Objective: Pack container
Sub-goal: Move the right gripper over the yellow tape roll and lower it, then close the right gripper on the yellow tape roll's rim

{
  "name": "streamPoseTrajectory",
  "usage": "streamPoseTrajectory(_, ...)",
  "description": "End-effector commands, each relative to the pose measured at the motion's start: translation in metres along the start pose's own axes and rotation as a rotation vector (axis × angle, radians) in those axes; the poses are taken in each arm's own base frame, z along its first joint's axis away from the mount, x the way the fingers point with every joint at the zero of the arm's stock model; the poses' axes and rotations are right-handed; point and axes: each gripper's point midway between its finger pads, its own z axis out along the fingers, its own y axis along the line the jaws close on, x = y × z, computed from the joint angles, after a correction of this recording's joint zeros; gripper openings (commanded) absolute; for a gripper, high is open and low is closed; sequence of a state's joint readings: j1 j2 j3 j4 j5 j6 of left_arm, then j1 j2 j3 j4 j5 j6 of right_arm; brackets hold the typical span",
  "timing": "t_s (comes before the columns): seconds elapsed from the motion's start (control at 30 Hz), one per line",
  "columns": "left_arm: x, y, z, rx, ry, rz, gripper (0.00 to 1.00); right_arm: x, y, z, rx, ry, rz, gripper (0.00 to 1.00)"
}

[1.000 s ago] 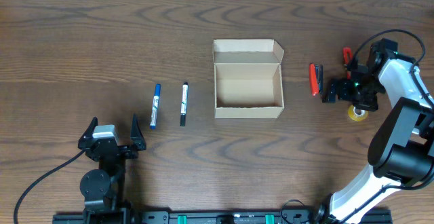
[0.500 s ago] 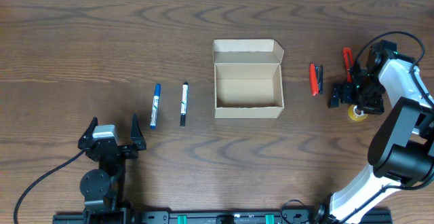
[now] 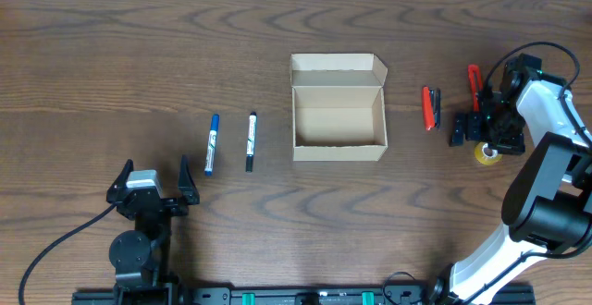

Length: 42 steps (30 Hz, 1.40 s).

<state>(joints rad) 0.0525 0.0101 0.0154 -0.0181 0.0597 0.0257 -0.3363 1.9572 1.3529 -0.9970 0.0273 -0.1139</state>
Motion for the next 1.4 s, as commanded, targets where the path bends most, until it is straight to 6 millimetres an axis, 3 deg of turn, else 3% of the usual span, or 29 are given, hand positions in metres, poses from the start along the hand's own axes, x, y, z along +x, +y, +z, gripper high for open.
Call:
streamPoseTrajectory(0.0, 0.017, -0.001, 0.000, 0.006, 0.058, -0.004, 0.95, -0.001, -0.003, 0.004, 0.008, 0.001, -0.003, 0.99)
streamPoseTrajectory(0.7, 0.017, -0.001, 0.000, 0.006, 0.058, -0.004, 0.95, -0.005, 0.005, 0.010, -0.032, -0.027, -0.015, 0.99)
streamPoseTrajectory(1.0, 0.017, -0.001, 0.000, 0.006, 0.058, -0.004, 0.95, 0.009, 0.008, 0.031, -0.039, -0.010, -0.011, 0.99)
streamPoseTrajectory(1.33, 0.017, 0.000, 0.000, 0.006, 0.058, -0.004, 0.95, 0.009, 0.006, 0.032, -0.030, -0.010, -0.011, 0.99)
streamPoseTrajectory(1.37, 0.017, 0.000, 0.000, 0.006, 0.058, -0.004, 0.95, 0.009, 0.006, 0.032, -0.027, -0.010, -0.011, 0.94)
